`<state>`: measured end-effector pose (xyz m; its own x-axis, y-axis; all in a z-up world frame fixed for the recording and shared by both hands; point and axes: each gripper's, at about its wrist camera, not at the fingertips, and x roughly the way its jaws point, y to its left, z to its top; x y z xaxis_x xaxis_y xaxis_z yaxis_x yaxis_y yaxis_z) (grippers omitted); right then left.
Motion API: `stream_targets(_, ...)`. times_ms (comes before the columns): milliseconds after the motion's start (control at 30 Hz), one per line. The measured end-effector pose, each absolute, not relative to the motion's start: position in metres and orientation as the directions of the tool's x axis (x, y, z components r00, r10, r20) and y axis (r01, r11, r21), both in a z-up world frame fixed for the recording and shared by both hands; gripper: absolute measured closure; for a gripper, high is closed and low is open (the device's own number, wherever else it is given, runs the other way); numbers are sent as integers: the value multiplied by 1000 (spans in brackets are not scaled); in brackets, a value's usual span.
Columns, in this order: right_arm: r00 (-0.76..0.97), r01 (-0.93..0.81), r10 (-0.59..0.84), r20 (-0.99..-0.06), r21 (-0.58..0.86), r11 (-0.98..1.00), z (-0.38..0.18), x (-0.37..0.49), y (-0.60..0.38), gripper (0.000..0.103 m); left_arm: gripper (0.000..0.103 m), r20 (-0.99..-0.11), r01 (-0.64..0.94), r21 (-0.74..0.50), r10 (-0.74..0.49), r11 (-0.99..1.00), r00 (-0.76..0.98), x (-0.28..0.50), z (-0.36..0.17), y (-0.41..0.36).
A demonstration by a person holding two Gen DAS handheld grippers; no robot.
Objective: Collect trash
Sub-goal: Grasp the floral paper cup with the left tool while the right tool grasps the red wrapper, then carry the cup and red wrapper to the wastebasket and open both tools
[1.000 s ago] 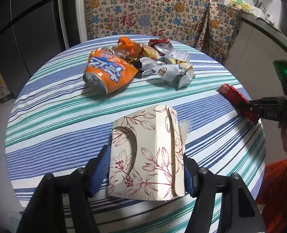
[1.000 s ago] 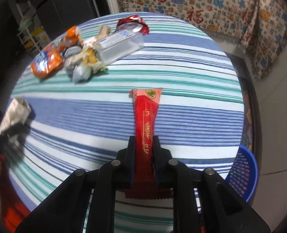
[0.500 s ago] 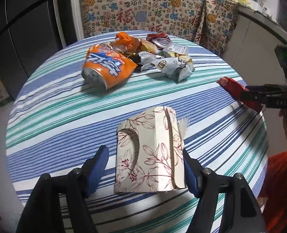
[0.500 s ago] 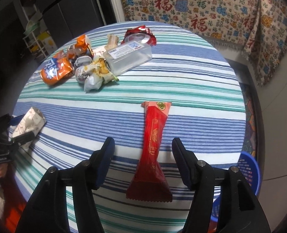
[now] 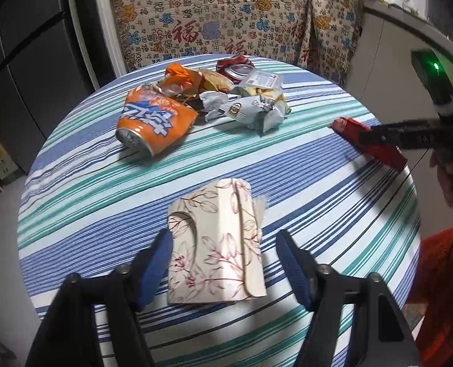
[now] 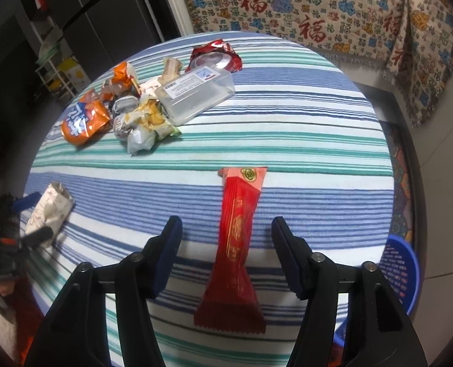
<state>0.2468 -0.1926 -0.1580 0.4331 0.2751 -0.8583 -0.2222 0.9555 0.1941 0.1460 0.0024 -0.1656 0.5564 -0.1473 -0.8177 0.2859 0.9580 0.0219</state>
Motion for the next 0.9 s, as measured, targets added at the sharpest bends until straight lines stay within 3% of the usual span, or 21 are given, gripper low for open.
stream_targets(33, 428, -219, 281, -859, 203, 954, -160, 250, -193, 50, 60, -820, 292, 15, -155, 956, 551, 146, -166, 1)
stream_targets(100, 419, -217, 286, -862, 211, 953, -164, 252, -193, 78, 62, -817, 289, 16, -154, 957, 556, 147, -165, 1)
stream_targets(133, 415, -217, 284, -865, 209, 954, -167, 254, -193, 87, 64, -816, 286, 11, -157, 958, 556, 147, -165, 2)
stream_targets(200, 417, -215, 284, -863, 210, 954, -167, 252, -193, 92, 66, -811, 268, -18, -171, 963, 559, 147, -165, 8)
stream_targets(567, 473, -217, 372, -798, 304, 928, -142, 228, -207, 94, 68, -790, 202, -127, -222, 971, 572, 149, -156, 15)
stream_targets(900, 514, -141, 383, -767, 365, 920, -116, 214, -260, 94, 68, -764, 298, -169, -316, 939, 563, 162, -130, -49)
